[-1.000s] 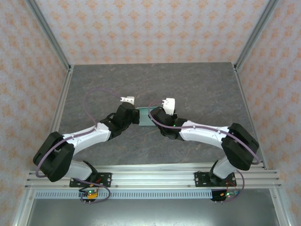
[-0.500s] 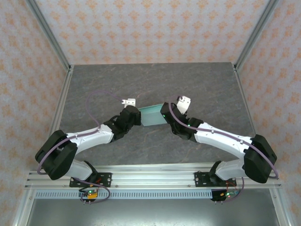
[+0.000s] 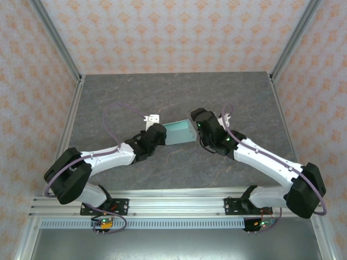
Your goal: Fold the paper box
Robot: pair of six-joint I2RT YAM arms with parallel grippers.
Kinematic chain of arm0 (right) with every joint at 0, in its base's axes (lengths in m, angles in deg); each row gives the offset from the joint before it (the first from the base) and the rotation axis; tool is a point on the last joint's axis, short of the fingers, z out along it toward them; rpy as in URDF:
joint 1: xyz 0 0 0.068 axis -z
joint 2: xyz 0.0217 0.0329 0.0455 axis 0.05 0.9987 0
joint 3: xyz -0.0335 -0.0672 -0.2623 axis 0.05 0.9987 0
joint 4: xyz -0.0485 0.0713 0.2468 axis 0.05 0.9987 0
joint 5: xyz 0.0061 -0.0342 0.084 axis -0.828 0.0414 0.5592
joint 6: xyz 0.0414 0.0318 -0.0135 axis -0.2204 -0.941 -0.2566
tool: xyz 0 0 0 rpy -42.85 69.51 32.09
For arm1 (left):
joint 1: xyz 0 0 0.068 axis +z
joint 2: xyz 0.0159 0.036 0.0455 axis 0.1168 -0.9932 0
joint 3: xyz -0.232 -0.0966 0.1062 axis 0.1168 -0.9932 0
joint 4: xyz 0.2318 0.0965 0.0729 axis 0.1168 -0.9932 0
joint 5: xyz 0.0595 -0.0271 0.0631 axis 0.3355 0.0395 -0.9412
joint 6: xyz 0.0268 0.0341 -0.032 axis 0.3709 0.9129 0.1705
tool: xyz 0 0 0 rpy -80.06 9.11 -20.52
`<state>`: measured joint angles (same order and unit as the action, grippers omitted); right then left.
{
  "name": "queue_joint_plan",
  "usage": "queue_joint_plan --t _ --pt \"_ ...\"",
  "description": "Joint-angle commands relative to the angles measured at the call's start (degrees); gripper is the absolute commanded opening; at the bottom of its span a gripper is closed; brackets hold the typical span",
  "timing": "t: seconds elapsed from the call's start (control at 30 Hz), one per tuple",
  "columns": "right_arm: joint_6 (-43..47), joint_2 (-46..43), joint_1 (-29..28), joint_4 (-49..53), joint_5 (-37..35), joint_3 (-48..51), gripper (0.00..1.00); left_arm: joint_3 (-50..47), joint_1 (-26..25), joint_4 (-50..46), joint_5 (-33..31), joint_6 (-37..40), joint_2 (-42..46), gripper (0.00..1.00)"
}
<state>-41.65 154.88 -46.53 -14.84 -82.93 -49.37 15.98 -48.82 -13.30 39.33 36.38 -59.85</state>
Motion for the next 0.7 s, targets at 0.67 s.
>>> queue_joint_plan --t 0.67 --pt "-16.74 13.53 2.09 -3.58 13.57 -3.14 0.64 -1.75 -1.05 -5.21 -0.18 2.23 -3.2 0.05"
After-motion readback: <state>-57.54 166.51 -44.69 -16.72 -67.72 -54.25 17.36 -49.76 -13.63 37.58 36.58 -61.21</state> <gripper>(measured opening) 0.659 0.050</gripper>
